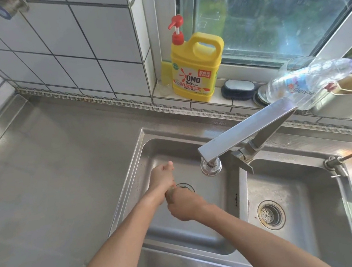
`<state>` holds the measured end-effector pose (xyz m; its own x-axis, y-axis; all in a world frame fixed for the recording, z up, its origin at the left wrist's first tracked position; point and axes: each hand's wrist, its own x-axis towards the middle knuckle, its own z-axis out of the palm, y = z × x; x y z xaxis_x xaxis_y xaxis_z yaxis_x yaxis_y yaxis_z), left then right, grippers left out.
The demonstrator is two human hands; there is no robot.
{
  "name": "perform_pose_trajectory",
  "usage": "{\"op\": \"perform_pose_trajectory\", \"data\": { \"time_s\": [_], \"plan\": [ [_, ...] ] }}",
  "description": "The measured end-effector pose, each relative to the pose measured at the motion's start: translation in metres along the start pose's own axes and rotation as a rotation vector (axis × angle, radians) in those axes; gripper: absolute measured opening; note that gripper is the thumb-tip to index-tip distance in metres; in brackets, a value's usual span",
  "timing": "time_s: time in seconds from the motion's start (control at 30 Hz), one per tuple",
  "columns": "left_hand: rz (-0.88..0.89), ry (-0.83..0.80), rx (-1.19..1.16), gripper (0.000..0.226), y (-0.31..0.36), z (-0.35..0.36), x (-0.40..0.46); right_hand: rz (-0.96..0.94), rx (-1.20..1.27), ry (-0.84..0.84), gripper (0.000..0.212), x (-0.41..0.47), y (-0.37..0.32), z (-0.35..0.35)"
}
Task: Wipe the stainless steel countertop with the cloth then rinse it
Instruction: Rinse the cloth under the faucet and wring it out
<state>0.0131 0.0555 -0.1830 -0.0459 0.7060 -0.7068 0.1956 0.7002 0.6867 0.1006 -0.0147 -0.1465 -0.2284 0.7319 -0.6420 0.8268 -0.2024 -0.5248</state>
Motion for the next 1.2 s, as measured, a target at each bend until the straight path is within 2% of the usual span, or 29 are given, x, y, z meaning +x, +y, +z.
{"op": "perform_pose_trajectory", "data": {
  "time_s": [0.1,0.2,0.33,0.43,0.5,0.6,0.67,0.73,0.83,0.87,0.9,0.97,1.03,1.13,1.2],
  "plan": [
    [0.077,0.073,0.287,0.027,-0.001,0.011,0.008,0.036,-0.300,0.079,0.030,0.009,0.002,0.007],
    [0.066,0.102,0.506,0.022,-0.005,0.017,0.014,0.020,-0.482,0.104,0.031,0.013,0.003,0.013],
    [-0.035,0.079,0.609,0.024,-0.012,0.022,0.013,-0.038,-0.662,0.097,0.031,0.009,0.005,0.016],
    [-0.092,0.111,0.502,0.023,-0.017,0.023,0.011,-0.110,-0.740,0.114,0.029,0.006,0.014,0.014],
    [-0.135,0.120,0.346,0.037,-0.024,0.022,0.013,-0.140,-0.738,0.141,0.033,0.005,0.021,0.012],
    [-0.207,0.064,0.134,0.054,-0.021,0.018,0.006,-0.104,-0.588,0.225,0.035,0.001,0.030,0.011],
    [-0.225,-0.011,0.000,0.056,-0.015,0.016,0.000,-0.047,-0.452,0.314,0.035,-0.003,0.033,0.010],
    [-0.258,-0.117,-0.190,0.054,-0.006,0.014,-0.014,-0.018,-0.394,0.405,0.045,-0.009,0.036,0.009],
    [-0.285,-0.302,-0.359,0.050,0.000,-0.003,-0.033,-0.003,-0.355,0.421,0.041,-0.020,0.040,0.004],
    [-0.271,-0.386,-0.351,0.050,-0.001,-0.011,-0.038,0.020,-0.239,0.380,0.038,-0.025,0.042,0.000],
    [-0.244,-0.463,-0.338,0.049,-0.002,-0.020,-0.042,0.035,-0.011,0.315,0.035,-0.030,0.042,-0.005],
    [-0.179,-0.552,-0.360,0.046,-0.004,-0.037,-0.050,0.036,0.694,0.103,0.029,-0.040,0.040,-0.012],
    [-0.111,-0.583,-0.424,0.050,-0.003,-0.047,-0.057,0.011,1.213,-0.149,0.034,-0.051,0.034,-0.016],
    [-0.014,-0.667,-0.513,0.067,0.009,-0.051,-0.065,-0.173,1.610,-0.538,0.039,-0.061,0.016,-0.023],
    [0.035,-0.742,-0.615,0.068,0.022,-0.050,-0.069,-0.314,1.788,-0.683,0.041,-0.065,-0.003,-0.023]
  ]
}}
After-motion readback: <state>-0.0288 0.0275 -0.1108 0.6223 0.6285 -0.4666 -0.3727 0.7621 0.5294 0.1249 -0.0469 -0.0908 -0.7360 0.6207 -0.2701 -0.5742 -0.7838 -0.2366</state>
